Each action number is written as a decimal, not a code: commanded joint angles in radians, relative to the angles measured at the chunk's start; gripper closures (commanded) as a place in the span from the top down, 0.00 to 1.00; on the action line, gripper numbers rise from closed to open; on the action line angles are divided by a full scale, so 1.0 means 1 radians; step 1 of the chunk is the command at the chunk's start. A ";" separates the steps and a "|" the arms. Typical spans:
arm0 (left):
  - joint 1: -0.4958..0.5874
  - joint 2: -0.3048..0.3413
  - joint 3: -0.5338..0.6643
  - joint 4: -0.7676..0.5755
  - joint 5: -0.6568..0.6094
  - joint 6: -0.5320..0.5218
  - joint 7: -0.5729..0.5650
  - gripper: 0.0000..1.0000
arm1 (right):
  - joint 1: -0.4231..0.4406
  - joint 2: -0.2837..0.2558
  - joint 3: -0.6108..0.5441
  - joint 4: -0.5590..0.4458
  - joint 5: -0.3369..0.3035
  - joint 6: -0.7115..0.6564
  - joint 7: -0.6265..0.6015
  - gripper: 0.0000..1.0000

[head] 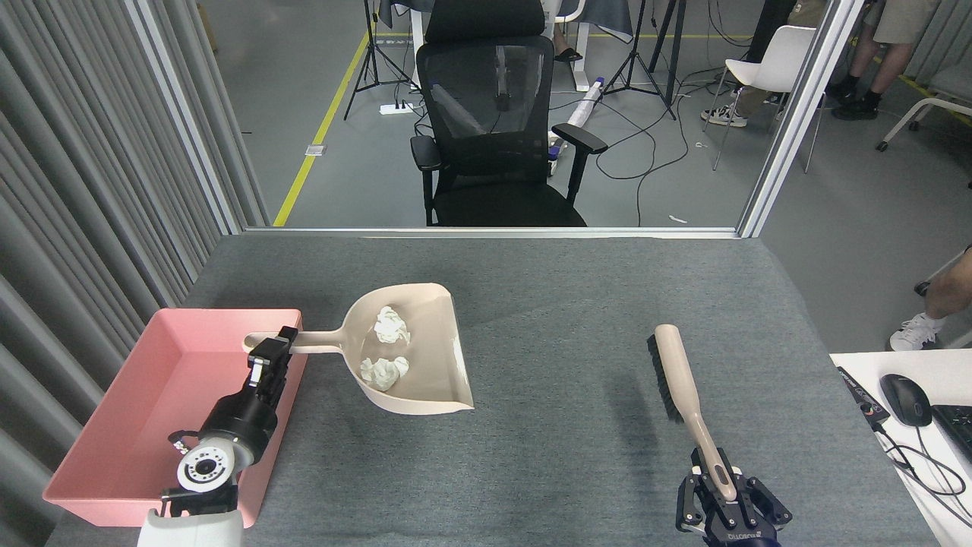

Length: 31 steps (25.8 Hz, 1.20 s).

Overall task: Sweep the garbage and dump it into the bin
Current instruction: 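Lift the dustpan with the left gripper and carry it over the pink bin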

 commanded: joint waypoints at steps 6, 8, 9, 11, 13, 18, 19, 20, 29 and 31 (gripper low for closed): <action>-0.004 0.268 0.052 -0.002 0.192 0.031 -0.037 0.06 | -0.006 0.004 0.006 0.000 0.000 0.000 0.000 0.00; -0.004 0.337 0.059 0.015 0.253 0.034 -0.037 0.06 | -0.007 0.009 0.011 0.000 0.002 0.000 0.000 0.00; -0.004 0.372 0.061 0.033 0.276 0.034 -0.040 0.06 | -0.009 0.010 0.011 0.000 0.002 0.002 0.000 0.00; -0.001 0.438 0.069 0.081 0.316 0.015 -0.042 0.06 | -0.010 0.012 0.013 0.000 0.000 0.000 0.000 0.00; 0.008 0.496 0.085 0.104 0.336 -0.018 -0.050 0.06 | -0.013 0.012 0.014 0.000 0.000 0.000 0.001 0.00; 0.031 0.530 0.104 0.175 0.336 -0.081 -0.088 0.06 | -0.016 0.006 0.014 0.014 0.011 0.002 0.001 0.00; 0.031 0.533 0.105 0.196 0.333 -0.091 -0.087 0.06 | -0.016 0.003 0.014 0.020 0.011 0.002 0.001 0.00; 0.031 0.536 0.105 0.218 0.333 -0.100 -0.087 0.06 | -0.016 0.003 0.014 0.023 0.011 0.002 0.000 0.00; -0.047 0.676 0.099 0.477 0.328 -0.224 -0.088 0.06 | -0.013 0.003 0.013 0.023 0.009 -0.018 0.000 0.00; -0.085 0.699 0.087 0.575 0.327 -0.288 -0.094 0.06 | -0.012 0.001 0.011 0.023 0.008 -0.025 0.000 0.00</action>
